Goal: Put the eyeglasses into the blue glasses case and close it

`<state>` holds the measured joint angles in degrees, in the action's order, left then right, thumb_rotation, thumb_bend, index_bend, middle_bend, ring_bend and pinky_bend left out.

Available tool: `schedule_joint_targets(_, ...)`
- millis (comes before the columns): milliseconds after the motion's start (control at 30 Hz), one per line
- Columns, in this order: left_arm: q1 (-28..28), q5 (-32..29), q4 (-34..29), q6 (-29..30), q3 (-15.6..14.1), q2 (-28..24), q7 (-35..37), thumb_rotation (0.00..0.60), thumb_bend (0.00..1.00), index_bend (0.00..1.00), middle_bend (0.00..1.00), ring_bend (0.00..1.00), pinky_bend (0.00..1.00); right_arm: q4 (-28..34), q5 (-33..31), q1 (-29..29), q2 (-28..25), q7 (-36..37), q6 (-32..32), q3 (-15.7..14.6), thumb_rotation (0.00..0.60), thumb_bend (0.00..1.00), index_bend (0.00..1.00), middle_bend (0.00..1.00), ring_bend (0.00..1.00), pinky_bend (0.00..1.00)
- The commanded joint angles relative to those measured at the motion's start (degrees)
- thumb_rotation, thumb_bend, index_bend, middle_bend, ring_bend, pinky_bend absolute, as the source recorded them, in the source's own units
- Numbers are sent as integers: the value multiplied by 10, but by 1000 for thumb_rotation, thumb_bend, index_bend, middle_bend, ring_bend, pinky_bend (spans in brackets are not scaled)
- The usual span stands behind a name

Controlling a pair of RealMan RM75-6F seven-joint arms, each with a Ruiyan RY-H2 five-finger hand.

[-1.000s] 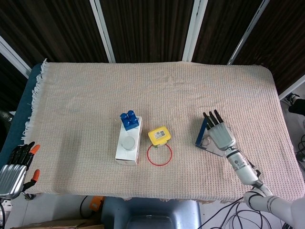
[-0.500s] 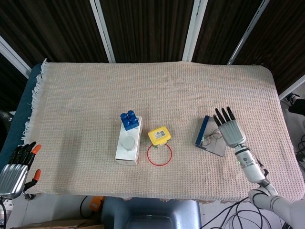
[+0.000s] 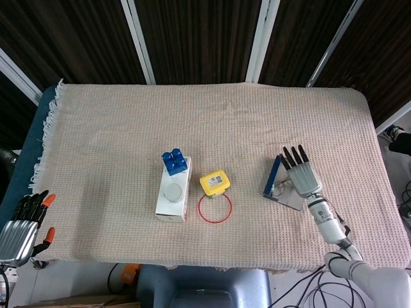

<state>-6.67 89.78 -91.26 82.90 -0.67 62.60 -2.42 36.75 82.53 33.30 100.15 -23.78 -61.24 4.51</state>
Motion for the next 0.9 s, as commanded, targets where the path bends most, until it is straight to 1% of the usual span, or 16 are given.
schedule_joint_targets(33,0,0,0,0,0,0,0,600,444,0,0,0,34,-8,-1,4,8,-5,-1,3,600,252,205,20,0,0)
schedule_joint_targets(267,-1,-1,0,-1,0,0,1,600,445,0,0,0,34,-15,-15,19,27,-21,6,22,600,252,207,20,0,0)
schedule_joint_targets(400,-1,-1,0,-1,0,0,1,600,444,0,0,0,34,-15,-18,22,30,-24,9,25,600,252,208,20,0,0)
schedule_joint_targets(600,-1,-5,1,-3,2,-2,5,600,446,0,0,0,34,-20,-32,42,50,-54,22,41,600,252,208,20,0,0)
schedule_joint_targets(900,-2,-8,2,-3,4,-4,11,600,444,0,0,0,34,-28,-49,59,68,-73,29,58,600,252,211,20,0,0)
